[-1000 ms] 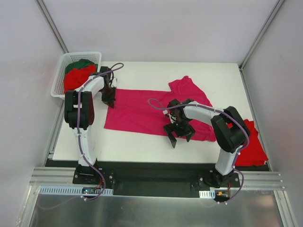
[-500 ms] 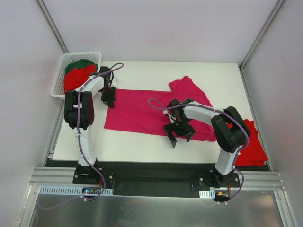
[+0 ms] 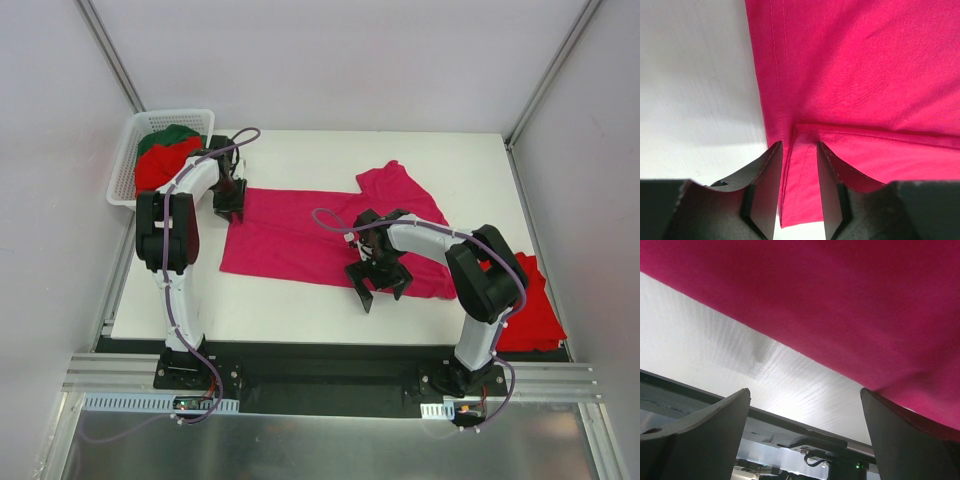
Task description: Fold and stack the t-shirts
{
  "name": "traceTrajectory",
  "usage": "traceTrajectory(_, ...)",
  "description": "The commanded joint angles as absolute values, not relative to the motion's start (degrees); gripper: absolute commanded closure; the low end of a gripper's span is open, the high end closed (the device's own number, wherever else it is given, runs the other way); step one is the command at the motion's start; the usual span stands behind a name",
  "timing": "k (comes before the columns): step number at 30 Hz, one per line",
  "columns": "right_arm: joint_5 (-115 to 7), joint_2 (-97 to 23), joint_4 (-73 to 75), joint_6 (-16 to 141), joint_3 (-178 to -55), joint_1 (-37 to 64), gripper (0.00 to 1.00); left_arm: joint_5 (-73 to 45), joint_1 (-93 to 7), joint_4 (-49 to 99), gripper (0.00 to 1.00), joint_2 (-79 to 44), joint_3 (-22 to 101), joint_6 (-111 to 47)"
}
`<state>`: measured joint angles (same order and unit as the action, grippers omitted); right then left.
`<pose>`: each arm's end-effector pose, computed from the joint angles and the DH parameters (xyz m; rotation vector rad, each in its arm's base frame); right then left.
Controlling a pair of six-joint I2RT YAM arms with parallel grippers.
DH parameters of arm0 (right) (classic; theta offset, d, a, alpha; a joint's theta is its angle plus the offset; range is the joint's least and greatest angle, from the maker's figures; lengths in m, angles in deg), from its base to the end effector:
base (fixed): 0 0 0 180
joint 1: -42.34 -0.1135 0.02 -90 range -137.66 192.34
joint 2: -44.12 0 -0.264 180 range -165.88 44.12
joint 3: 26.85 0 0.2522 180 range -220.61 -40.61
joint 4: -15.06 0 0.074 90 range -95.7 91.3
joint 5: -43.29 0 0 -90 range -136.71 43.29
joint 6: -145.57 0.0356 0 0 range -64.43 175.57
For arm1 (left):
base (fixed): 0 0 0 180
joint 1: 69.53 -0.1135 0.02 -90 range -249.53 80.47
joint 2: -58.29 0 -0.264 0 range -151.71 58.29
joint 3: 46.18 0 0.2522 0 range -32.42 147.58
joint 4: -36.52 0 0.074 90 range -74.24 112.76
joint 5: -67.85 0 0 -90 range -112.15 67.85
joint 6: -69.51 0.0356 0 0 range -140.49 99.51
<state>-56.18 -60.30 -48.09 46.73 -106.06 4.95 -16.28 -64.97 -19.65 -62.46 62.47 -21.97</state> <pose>0.2483 0.1972 0.1527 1.2273 -2.8659 -0.2613 0.4404 -0.0388 0.1859 0.1015 2.7617 -0.1694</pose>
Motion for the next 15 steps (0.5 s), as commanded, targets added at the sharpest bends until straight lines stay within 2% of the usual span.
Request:
traceTrajectory(1,-56.6,-60.4,-49.9,46.3,-105.4,4.7,0.04,-16.4,-64.6,-20.9,0.66,-62.6,64.0,-21.8)
traceTrajectory(5,-56.6,-60.6,-50.0,46.3,-105.5,4.7,0.04,-16.3,-64.6,-20.8,0.67,-62.8,63.8,-21.9)
traceTrajectory(7,-56.6,-60.5,-50.1,46.1,-105.5,4.7,0.04,-15.7,-64.6,-20.8,0.71,-63.0,63.7,-21.9)
traceTrajectory(15,-56.6,-60.6,-50.2,46.0,-105.4,4.6,0.04,-14.7,-64.6,-20.9,0.71,-63.8,63.9,-22.2)
